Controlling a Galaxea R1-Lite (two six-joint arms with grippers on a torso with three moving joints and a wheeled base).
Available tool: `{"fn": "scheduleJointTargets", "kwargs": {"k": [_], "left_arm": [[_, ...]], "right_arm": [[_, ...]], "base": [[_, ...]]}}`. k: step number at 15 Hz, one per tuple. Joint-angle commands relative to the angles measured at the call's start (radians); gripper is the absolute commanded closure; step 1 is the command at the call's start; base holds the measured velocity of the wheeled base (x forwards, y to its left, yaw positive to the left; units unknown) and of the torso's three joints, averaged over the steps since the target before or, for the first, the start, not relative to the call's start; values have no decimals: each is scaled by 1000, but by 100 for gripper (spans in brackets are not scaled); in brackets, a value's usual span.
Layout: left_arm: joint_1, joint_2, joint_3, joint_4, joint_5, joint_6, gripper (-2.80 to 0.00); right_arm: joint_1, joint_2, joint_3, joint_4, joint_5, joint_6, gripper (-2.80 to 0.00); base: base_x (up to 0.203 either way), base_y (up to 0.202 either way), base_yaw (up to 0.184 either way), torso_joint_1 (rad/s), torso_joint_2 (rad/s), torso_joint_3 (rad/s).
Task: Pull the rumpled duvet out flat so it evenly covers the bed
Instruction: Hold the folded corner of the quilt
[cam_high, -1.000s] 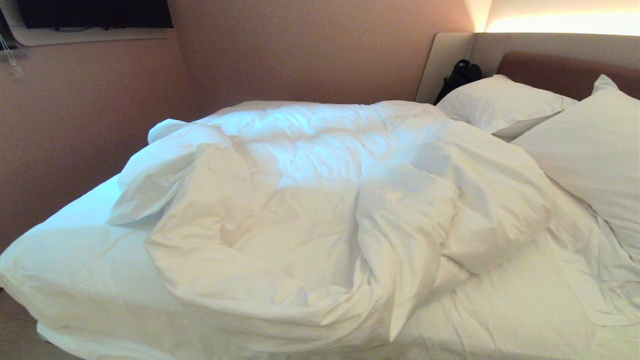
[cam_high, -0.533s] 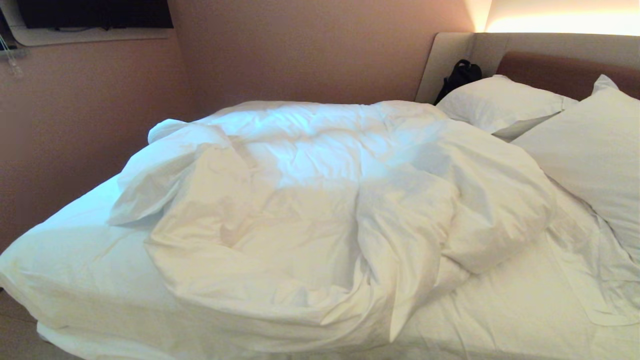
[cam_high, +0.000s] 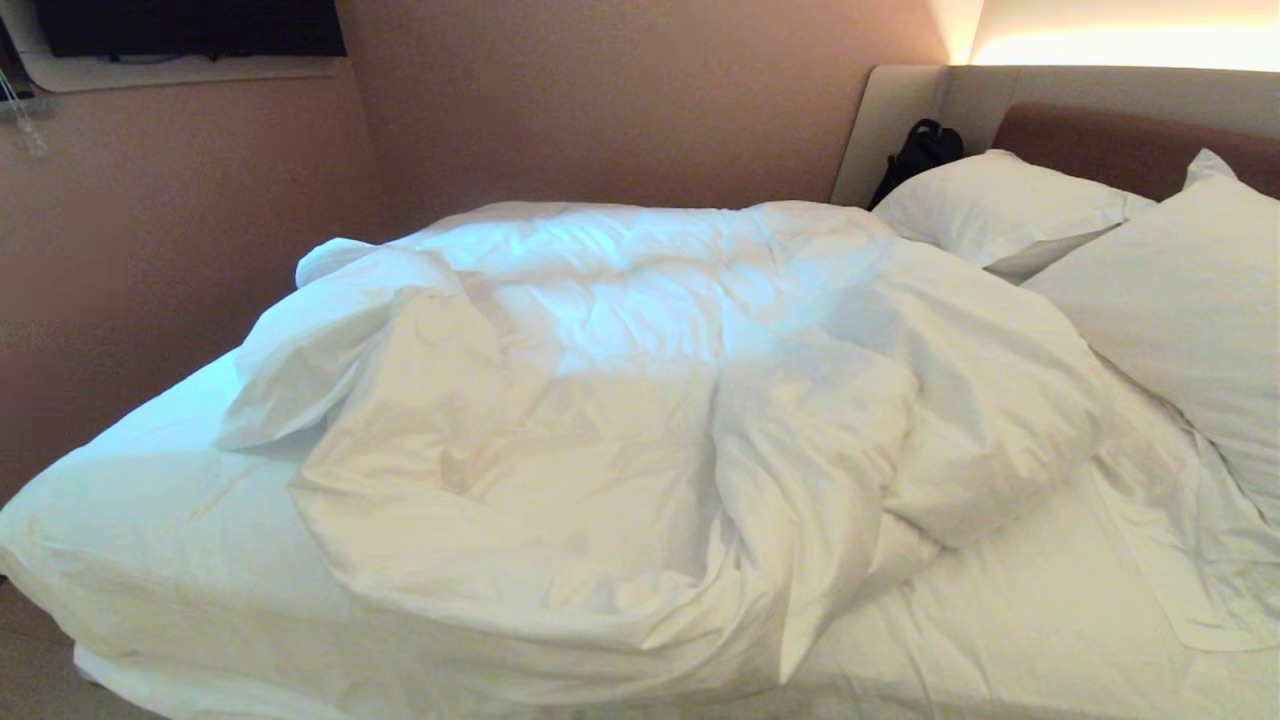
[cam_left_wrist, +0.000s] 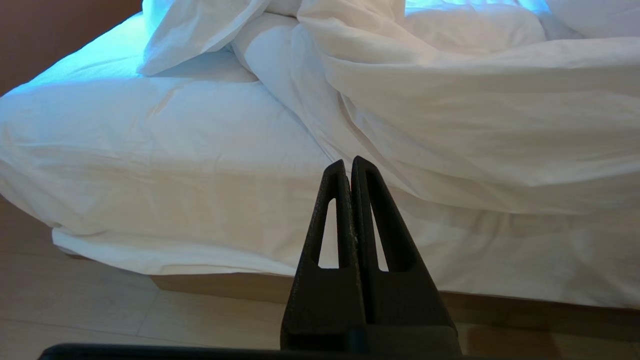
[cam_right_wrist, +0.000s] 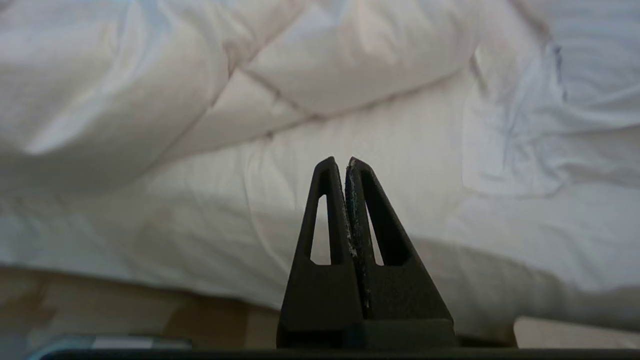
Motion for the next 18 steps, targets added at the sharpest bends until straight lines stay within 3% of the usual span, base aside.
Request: {"fn": "scheduleJointTargets", "kwargs": {"k": [1,7,10,13,16,18], "left_arm": [[1,0,0,0,-1,1,0],[1,0,0,0,-1,0,0],[1,0,0,0,1,0,0],[1,0,0,0,1,1,0],[1,0,0,0,-1,0,0],[1,0,0,0,1,1,0]], "right_arm": [[0,111,-30,18,2,0,0],[5,441,-153,-2,60,66,0],[5,659,-196,-99,88,113,0],[6,883,-264,-172,129,191,0],[11,1048,-383,-193,231,281,0],[62,1121,-458,-193,262,335,0]], "base": [[0,0,0,0,0,0],[0,0,0,0,0,0],[0,0,0,0,0,0],[0,0,0,0,0,0],[0,0,0,0,0,0],[0,0,0,0,0,0]]}}
